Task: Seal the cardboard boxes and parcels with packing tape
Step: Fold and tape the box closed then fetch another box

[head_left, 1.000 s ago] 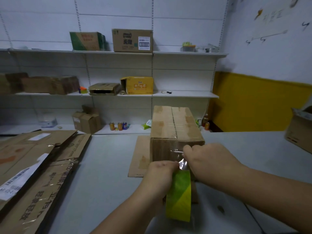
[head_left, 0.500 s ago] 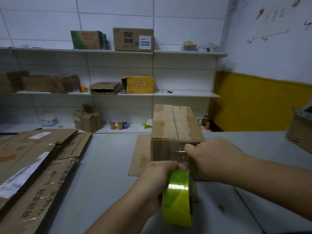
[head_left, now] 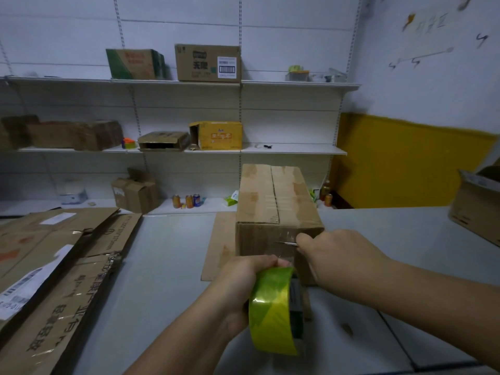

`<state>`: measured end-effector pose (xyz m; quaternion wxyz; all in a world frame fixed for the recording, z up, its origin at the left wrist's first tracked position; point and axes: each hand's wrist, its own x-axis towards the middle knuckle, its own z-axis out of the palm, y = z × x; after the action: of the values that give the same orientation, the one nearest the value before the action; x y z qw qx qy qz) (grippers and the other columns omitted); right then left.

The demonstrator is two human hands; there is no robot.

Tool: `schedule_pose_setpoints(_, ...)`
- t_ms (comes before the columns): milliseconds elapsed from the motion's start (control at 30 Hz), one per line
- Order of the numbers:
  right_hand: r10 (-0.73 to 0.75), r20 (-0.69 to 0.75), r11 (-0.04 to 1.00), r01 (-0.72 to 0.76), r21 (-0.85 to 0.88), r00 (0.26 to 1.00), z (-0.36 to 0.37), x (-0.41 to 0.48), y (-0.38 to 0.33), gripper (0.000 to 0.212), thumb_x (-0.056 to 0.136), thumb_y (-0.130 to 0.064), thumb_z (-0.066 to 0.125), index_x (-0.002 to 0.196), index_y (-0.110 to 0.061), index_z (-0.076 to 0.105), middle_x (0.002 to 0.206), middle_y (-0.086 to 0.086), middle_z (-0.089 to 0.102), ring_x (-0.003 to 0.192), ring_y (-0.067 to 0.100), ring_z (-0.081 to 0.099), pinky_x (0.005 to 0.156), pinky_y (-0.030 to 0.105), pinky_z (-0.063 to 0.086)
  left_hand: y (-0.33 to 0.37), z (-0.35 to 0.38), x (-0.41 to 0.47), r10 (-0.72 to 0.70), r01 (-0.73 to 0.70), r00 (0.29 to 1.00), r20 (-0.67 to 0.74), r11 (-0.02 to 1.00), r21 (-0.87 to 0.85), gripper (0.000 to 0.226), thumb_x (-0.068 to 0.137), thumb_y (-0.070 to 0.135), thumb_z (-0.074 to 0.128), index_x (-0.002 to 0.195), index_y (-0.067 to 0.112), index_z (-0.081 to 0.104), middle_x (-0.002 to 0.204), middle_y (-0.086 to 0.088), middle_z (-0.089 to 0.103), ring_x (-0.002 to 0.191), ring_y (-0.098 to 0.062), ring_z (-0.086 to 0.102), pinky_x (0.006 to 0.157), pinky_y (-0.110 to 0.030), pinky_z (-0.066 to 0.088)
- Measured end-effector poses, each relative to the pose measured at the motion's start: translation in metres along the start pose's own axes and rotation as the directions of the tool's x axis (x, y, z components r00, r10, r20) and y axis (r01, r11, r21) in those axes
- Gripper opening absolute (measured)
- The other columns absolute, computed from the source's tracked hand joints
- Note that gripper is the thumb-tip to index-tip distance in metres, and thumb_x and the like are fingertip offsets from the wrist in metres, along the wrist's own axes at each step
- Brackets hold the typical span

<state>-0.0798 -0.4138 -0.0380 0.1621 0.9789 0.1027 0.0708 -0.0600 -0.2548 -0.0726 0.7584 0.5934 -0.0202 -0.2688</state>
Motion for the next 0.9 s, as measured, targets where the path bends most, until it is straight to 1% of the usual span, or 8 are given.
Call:
schedule_pose_setpoints(133, 0.025, 0.010, 0.998, -0.026, 0.051, 1.000, 0.003, -0.001, 0.003, 0.009, 0.101, -0.025, 0.034, 0.093, -0.025, 0.029, 0.095, 0.004, 0.059, 0.052, 0.011, 0.024, 0.046, 0.028, 0.017, -0.001, 0.000, 0.002, -0.008, 0.008, 0.999, -0.031, 1.000, 0.000, 0.025, 0.090, 0.012, 0.054, 0.076, 0.004, 0.073, 0.081, -0.015, 0.069, 0.069, -0.025, 0.065, 0.070, -0.032, 0.053)
schedule_pose_setpoints(333, 0.021, 0.007, 0.999, -0.022, 0.046, 1.000, 0.005, -0.002, 0.008, 0.012, 0.101, -0.026, 0.035, 0.092, -0.026, 0.027, 0.093, 0.004, 0.058, 0.054, 0.015, 0.027, 0.046, 0.028, 0.017, 0.001, 0.002, 0.005, -0.040, 0.039, 0.999, -0.033, 0.998, -0.043, 0.023, 0.091, 0.011, 0.052, 0.088, -0.001, 0.071, 0.082, -0.014, 0.069, 0.067, -0.024, 0.064, 0.068, -0.030, 0.053)
schedule_pose_setpoints(400, 0.031, 0.006, 0.998, -0.031, 0.054, 1.000, 0.007, -0.003, 0.008, 0.011, 0.100, -0.025, 0.035, 0.092, -0.026, 0.027, 0.081, 0.000, 0.053, 0.056, 0.017, 0.031, 0.046, 0.027, 0.018, 0.000, 0.001, 0.006, -0.045, 0.044, 0.999, -0.031, 0.998, -0.047, 0.023, 0.091, 0.012, 0.053, 0.088, -0.001, 0.071, 0.081, -0.013, 0.069, 0.067, -0.024, 0.064, 0.069, -0.031, 0.053)
schedule_pose_setpoints(500, 0.033, 0.012, 0.998, -0.033, 0.050, 0.999, 0.010, -0.005, 0.008, 0.010, 0.101, -0.024, 0.033, 0.093, -0.025, 0.027, 0.066, -0.005, 0.033, 0.053, 0.012, 0.028, 0.046, 0.028, 0.018, -0.001, -0.001, 0.005, -0.057, 0.057, 0.998, -0.032, 0.998, -0.018, 0.024, 0.091, 0.013, 0.054, 0.078, 0.003, 0.073, 0.076, -0.012, 0.069, 0.064, -0.023, 0.065, 0.066, -0.030, 0.052)
schedule_pose_setpoints(600, 0.030, 0.013, 0.999, -0.031, 0.033, 0.999, 0.008, -0.006, 0.013, 0.004, 0.101, -0.023, 0.033, 0.099, -0.026, 0.033, 0.068, -0.006, 0.032, 0.053, 0.010, 0.027, 0.046, 0.027, 0.017, 0.003, 0.000, 0.006, -0.068, 0.068, 0.997, -0.039, 0.998, -0.002, 0.031, 0.091, 0.011, 0.052, 0.069, 0.004, 0.073, 0.074, -0.012, 0.068, 0.062, -0.022, 0.065, 0.063, -0.028, 0.053)
schedule_pose_setpoints(733, 0.046, -0.027, 0.998, -0.045, 0.041, 0.999, 0.010, -0.012, 0.026, 0.015, 0.104, -0.032, 0.025, 0.098, -0.025, 0.036, 0.066, -0.007, 0.032, 0.053, 0.008, 0.029, 0.047, 0.024, 0.019, 0.001, -0.007, 0.006, -0.017, 0.021, 0.996, -0.091, 0.999, 0.038, 0.056, 0.093, 0.000, 0.048, 0.040, 0.007, 0.065, 0.055, -0.009, 0.063, 0.039, -0.009, 0.059, 0.039, -0.012, 0.044)
schedule_pose_setpoints(833, 0.018, -0.144, 0.997, -0.007, 0.081, 0.989, 0.010, -0.015, 0.028, 0.021, 0.103, -0.040, 0.020, 0.088, -0.029, 0.030, 0.063, -0.009, 0.033, 0.052, 0.007, 0.031, 0.047, 0.021, 0.022, -0.007, -0.006, 0.000, -0.091, 0.092, 0.995, -0.034, 0.996, 0.018, 0.027, 0.091, 0.010, 0.054, 0.074, 0.001, 0.072, 0.066, -0.011, 0.068, 0.051, -0.019, 0.064, 0.047, -0.019, 0.050)
schedule_pose_setpoints(900, -0.051, -0.231, 0.989, 0.082, 0.127, 0.972, 0.012, -0.015, 0.026, 0.023, 0.101, -0.042, 0.022, 0.083, -0.031, 0.031, 0.058, -0.011, 0.030, 0.047, 0.006, 0.028, 0.046, 0.020, 0.019, -0.014, -0.007, 0.000, -0.085, 0.085, 0.996, 0.007, 0.996, -0.014, 0.025, 0.091, 0.012, 0.054, 0.081, 0.000, 0.073, 0.072, -0.012, 0.069, 0.056, -0.021, 0.065, 0.054, -0.023, 0.052)
